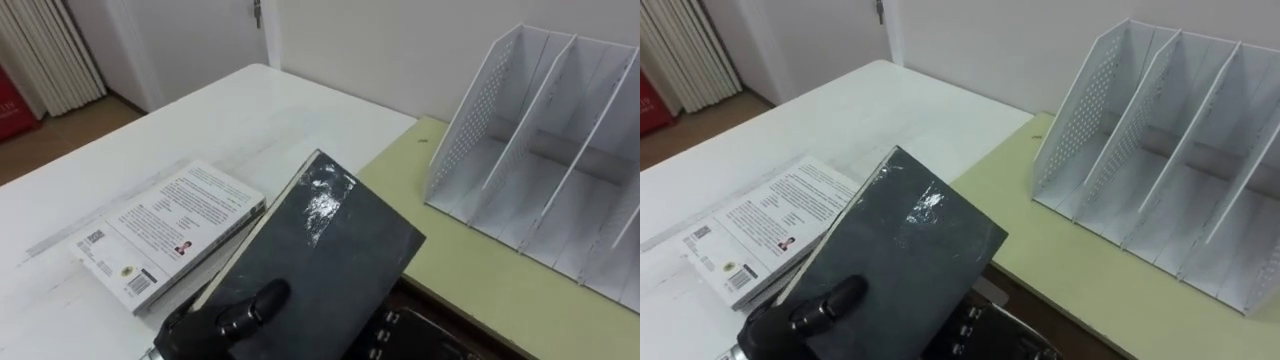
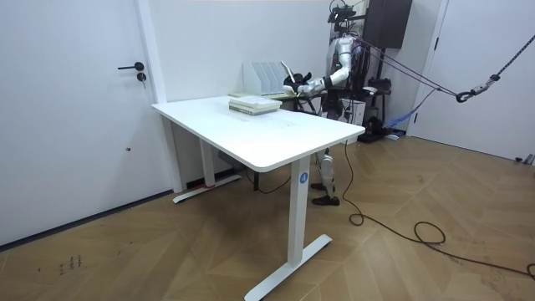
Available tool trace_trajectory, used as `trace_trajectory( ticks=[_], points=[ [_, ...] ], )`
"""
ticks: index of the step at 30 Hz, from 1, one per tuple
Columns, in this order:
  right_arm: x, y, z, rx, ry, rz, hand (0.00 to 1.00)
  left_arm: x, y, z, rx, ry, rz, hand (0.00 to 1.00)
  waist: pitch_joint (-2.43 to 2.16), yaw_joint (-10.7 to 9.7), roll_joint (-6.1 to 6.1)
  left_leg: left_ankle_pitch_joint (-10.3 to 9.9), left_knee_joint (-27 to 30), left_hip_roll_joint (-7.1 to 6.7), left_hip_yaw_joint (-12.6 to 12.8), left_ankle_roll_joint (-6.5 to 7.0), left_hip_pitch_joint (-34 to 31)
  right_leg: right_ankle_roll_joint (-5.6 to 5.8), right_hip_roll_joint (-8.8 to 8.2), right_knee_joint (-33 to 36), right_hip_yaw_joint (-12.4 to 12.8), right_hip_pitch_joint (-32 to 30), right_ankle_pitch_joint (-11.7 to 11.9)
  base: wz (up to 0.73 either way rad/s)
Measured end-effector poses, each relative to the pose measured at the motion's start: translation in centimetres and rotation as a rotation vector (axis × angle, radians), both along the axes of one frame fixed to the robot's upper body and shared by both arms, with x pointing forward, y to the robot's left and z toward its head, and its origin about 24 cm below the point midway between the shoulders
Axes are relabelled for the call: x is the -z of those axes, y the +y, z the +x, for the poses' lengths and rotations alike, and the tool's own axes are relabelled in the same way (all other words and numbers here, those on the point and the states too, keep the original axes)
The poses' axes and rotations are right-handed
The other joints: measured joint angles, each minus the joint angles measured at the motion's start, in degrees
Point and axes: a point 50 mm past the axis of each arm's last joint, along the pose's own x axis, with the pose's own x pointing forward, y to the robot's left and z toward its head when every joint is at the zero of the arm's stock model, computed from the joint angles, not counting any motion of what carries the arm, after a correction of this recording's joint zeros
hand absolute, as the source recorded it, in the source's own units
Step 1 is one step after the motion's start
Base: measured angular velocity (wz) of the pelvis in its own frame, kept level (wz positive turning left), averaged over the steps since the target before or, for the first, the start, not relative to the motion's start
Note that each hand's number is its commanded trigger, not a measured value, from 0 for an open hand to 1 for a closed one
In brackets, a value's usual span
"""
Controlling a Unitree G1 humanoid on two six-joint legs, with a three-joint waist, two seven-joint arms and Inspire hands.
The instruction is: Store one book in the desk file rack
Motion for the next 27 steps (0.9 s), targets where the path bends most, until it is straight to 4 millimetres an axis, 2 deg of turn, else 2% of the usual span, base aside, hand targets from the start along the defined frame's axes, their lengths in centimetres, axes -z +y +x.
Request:
trace_trajectory(
  ticks=[5,13,14,15,20,27],
  points=[
    [-0.2,-0.1,0.2,0.037,0.017,0.036,0.00,0.4,-0.3,-0.3,0.028,0.026,0.004,1.00,0.24,-0.1,-0.36,0.0,-0.3,-0.02,-0.2,-0.01,0.4,0.05,0.00,-0.1,0.0,0.3,0.0,0.00],
    [-1.4,-0.3,0.7,0.071,-0.010,0.125,0.00,0.4,-0.3,-0.6,0.074,0.038,-0.004,1.00,0.23,-0.2,-0.37,0.0,-0.3,-0.01,-0.2,-0.01,0.3,0.05,0.02,0.0,0.0,0.0,0.0,0.00],
    [-1.5,-0.4,0.7,0.074,-0.013,0.129,0.28,0.5,-0.3,-0.7,0.076,0.039,-0.006,1.00,0.20,-0.2,-0.35,0.0,-0.3,-0.01,-0.1,-0.01,0.2,0.05,0.02,0.1,0.1,-0.1,0.0,0.00],
    [-1.6,-0.4,0.7,0.074,-0.018,0.130,1.00,0.4,-0.3,-0.7,0.078,0.038,-0.008,1.00,0.13,-0.2,-0.37,0.0,-0.3,-0.01,-0.1,-0.01,0.1,0.05,0.02,0.1,0.2,-0.2,0.0,0.00],
    [-1.8,-0.3,0.8,0.072,-0.026,0.132,1.00,0.4,-0.2,-0.7,0.084,0.035,-0.015,1.00,-0.27,-0.1,-0.36,0.0,-0.2,0.00,0.2,-0.01,0.0,0.04,0.02,0.2,0.2,-0.5,0.0,0.00],
    [-1.7,-0.3,0.8,0.087,-0.013,0.120,1.00,0.4,-0.9,-1.2,0.166,0.025,-0.045,1.00,-0.34,0.0,-0.46,0.0,-0.2,0.03,0.5,-0.01,0.2,0.02,0.00,0.2,0.5,-0.5,0.0,0.00]
  ],
)
